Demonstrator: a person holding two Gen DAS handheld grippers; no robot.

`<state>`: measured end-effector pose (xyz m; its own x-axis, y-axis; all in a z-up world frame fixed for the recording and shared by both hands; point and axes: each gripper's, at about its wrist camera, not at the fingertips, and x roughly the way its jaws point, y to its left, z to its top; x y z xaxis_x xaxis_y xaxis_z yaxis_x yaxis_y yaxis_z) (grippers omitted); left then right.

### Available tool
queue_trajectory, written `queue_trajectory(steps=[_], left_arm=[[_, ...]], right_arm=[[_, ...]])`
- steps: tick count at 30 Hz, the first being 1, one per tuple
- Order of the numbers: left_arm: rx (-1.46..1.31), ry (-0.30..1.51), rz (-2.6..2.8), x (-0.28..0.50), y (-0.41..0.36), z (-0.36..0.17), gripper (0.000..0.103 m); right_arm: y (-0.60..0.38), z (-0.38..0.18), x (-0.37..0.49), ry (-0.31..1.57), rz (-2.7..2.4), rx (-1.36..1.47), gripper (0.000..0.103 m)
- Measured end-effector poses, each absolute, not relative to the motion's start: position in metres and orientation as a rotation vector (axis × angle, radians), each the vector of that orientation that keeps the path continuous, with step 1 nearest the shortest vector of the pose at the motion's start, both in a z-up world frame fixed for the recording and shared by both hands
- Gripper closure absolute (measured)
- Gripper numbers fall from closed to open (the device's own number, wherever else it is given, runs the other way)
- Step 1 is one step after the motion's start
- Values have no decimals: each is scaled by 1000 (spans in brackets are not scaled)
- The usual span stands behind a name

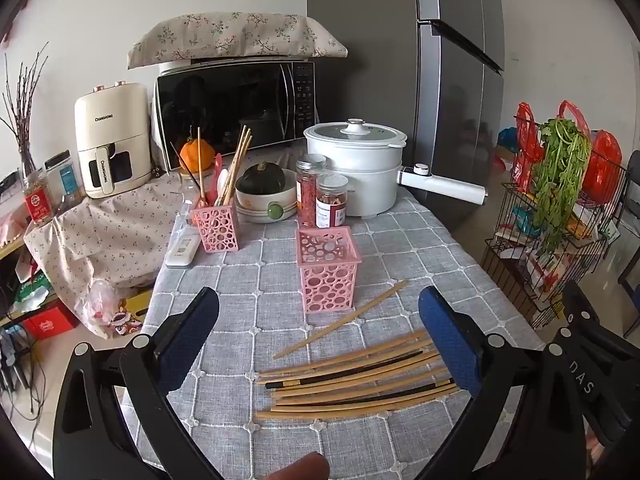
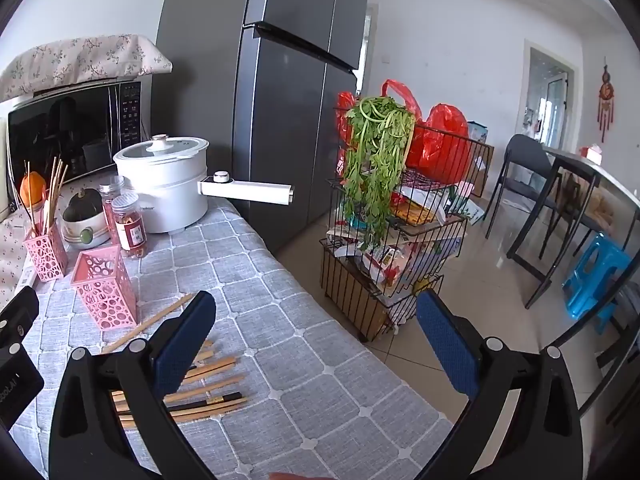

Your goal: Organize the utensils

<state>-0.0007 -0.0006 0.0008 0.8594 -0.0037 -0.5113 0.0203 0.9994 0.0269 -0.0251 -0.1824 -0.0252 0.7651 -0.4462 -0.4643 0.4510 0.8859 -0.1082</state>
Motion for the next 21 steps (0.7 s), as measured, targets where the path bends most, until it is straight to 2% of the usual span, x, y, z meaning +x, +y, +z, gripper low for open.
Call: queue_trajectory(steps=[21], left_arm=[[16,549,-9,1,1,-4,7]], right_arm=[[-182,-30,-25,526,-466,39,5]])
